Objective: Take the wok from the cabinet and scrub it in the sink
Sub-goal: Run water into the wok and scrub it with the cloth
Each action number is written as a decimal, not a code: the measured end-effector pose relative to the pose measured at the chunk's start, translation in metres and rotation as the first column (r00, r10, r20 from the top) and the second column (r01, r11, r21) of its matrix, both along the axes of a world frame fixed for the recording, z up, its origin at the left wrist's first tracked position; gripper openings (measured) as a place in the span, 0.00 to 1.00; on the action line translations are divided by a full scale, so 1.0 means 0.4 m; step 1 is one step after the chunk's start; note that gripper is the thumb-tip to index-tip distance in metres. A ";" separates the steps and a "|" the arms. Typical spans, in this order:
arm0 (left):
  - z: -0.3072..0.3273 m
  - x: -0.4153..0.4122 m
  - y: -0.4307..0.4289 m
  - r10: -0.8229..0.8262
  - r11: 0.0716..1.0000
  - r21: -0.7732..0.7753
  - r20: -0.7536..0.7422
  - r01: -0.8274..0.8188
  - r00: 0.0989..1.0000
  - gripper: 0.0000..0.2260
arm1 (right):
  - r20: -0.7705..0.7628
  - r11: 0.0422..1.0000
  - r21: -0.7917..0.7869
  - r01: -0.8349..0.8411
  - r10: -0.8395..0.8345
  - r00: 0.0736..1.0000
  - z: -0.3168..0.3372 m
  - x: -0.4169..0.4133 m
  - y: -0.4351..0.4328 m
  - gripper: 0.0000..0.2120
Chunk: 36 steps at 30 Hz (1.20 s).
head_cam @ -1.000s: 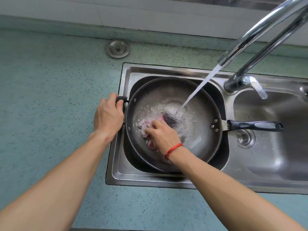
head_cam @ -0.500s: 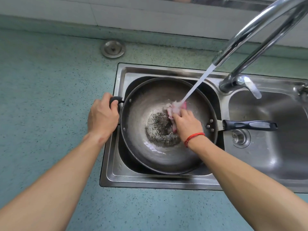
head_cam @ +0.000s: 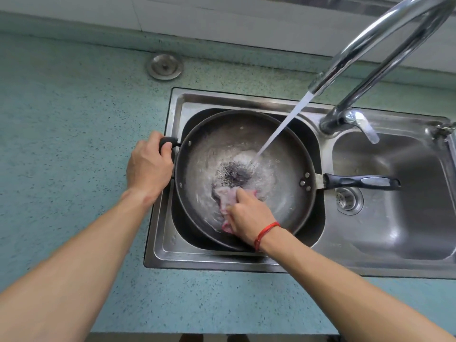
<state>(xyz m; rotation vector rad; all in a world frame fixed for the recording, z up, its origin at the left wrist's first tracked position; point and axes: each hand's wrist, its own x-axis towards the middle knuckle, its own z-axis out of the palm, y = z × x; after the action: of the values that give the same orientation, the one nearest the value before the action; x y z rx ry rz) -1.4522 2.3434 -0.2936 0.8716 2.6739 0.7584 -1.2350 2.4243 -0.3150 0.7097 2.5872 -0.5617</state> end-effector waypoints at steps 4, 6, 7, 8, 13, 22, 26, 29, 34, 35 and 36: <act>0.000 0.001 -0.001 -0.002 1.000 0.000 0.001 0.002 1.000 0.08 | -0.124 0.991 0.114 -0.062 0.076 0.989 -0.036 -0.092 -0.001 0.18; -0.002 0.001 -0.002 -0.002 1.000 0.002 0.001 0.002 1.000 0.07 | -0.137 0.978 0.203 -0.053 0.082 0.987 -0.066 -0.138 0.027 0.26; -0.003 0.000 -0.002 -0.003 1.000 0.005 0.000 0.003 1.000 0.07 | -0.133 0.972 0.231 -0.034 0.066 0.989 -0.076 -0.156 0.043 0.30; -0.003 -0.001 -0.002 -0.005 1.000 0.008 -0.001 0.005 1.000 0.07 | -0.139 0.969 0.249 -0.007 0.043 0.989 -0.078 -0.167 0.061 0.32; -0.007 -0.006 -0.002 -0.011 1.000 0.022 -0.015 0.012 1.000 0.09 | -0.086 0.956 0.279 0.090 -0.068 0.994 -0.060 -0.126 0.150 0.28; -0.008 -0.003 -0.002 -0.010 1.000 0.030 -0.021 0.010 1.000 0.09 | 0.235 0.960 0.268 0.087 -0.152 0.960 0.042 0.025 0.158 0.27; -0.007 -0.002 0.000 -0.006 1.000 0.025 -0.034 0.007 0.999 0.09 | 0.283 0.980 0.201 -0.009 -0.049 0.958 0.066 0.048 0.096 0.17; -0.010 -0.005 0.000 -0.009 1.000 0.029 -0.043 0.010 0.999 0.09 | 0.193 0.994 0.094 -0.050 0.032 0.981 0.058 0.037 0.055 0.17; -0.012 -0.007 0.000 -0.012 1.000 0.027 -0.042 0.013 0.999 0.09 | -0.090 0.992 0.071 -0.108 0.114 0.989 -0.009 -0.026 0.008 0.14; -0.013 -0.007 0.000 -0.012 1.000 0.026 -0.042 0.014 0.999 0.09 | -0.126 0.990 0.094 -0.108 0.119 0.985 -0.024 -0.045 0.008 0.16; -0.012 -0.006 0.000 -0.010 1.000 0.027 -0.042 0.011 0.999 0.09 | -0.149 0.985 0.139 -0.103 0.124 0.981 -0.043 -0.064 0.015 0.19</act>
<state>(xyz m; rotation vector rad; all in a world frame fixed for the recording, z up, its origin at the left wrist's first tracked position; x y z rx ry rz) -1.4546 2.3434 -0.2986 0.9177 2.6988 0.7850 -1.2605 2.4303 -0.3321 0.5744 2.8113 -0.4308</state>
